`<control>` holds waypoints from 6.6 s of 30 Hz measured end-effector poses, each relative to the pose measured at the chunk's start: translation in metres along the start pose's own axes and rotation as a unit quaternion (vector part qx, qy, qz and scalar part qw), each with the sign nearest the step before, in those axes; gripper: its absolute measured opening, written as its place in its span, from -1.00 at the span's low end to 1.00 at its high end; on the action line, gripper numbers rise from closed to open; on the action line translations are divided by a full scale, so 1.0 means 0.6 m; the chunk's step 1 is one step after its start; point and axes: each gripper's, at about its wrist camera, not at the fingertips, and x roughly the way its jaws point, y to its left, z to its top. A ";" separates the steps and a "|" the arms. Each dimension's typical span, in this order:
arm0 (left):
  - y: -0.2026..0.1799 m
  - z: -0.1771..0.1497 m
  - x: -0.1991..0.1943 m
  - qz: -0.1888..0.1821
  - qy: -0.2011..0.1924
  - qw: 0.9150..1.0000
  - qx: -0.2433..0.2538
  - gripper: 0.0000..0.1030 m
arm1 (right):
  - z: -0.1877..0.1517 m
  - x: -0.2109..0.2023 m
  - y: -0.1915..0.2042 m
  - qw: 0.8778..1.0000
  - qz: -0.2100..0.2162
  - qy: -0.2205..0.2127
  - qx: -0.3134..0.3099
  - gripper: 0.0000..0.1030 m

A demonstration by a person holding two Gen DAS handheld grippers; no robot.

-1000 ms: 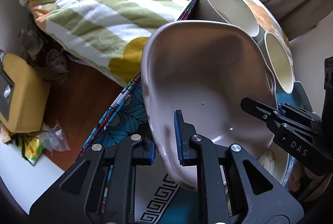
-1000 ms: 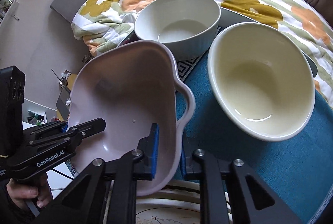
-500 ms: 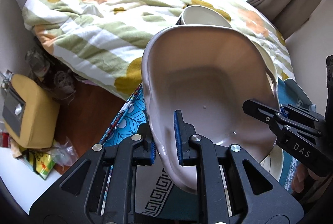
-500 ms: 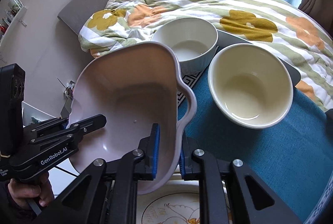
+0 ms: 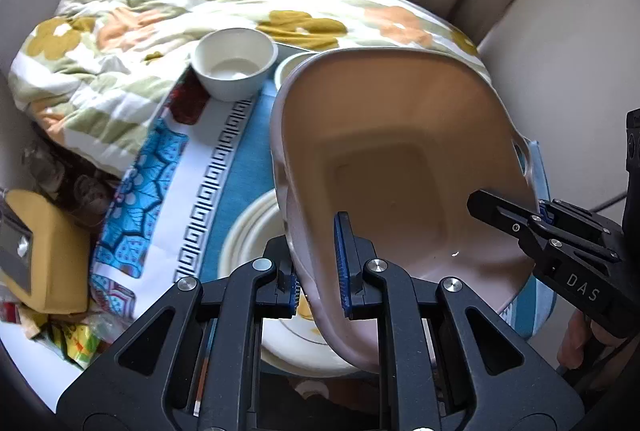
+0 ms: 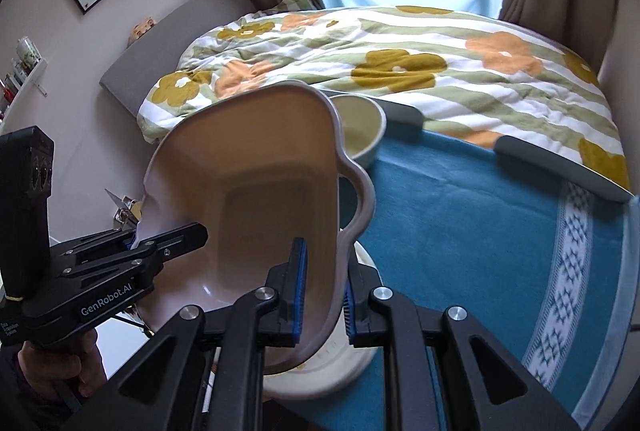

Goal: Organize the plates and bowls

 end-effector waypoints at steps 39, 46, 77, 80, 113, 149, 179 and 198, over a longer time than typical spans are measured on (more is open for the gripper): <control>-0.348 -0.158 0.214 -0.084 0.113 0.974 0.179 -0.76 | -0.294 -0.078 -0.332 0.969 -0.102 -0.001 0.223 -0.72; -0.360 -0.158 0.221 -0.046 0.094 0.973 0.205 0.44 | -0.300 -0.076 -0.340 0.964 -0.094 -0.006 0.249 -0.57; -0.142 -0.037 -0.145 0.010 -0.113 0.989 0.098 0.98 | -0.093 -0.257 -0.119 0.985 -0.052 -0.138 0.090 0.42; -0.081 0.013 -0.149 0.015 -0.124 0.990 0.069 0.99 | -0.044 -0.230 -0.085 0.985 -0.018 -0.150 0.081 0.99; 0.134 0.240 0.312 -0.055 0.128 0.990 -0.013 -0.68 | 0.169 0.286 -0.095 0.975 -0.030 0.091 0.201 -0.36; -0.185 0.085 0.058 -0.086 0.031 0.991 0.098 -0.75 | 0.029 -0.087 -0.153 0.979 -0.054 -0.033 0.195 -0.72; -0.398 -0.149 0.204 -0.030 0.178 0.945 0.273 -0.75 | -0.241 -0.130 -0.310 0.947 -0.100 0.041 0.302 -0.72; -0.422 -0.170 0.211 0.029 0.138 0.926 0.352 -0.71 | -0.258 -0.132 -0.318 0.941 -0.100 0.031 0.322 -0.72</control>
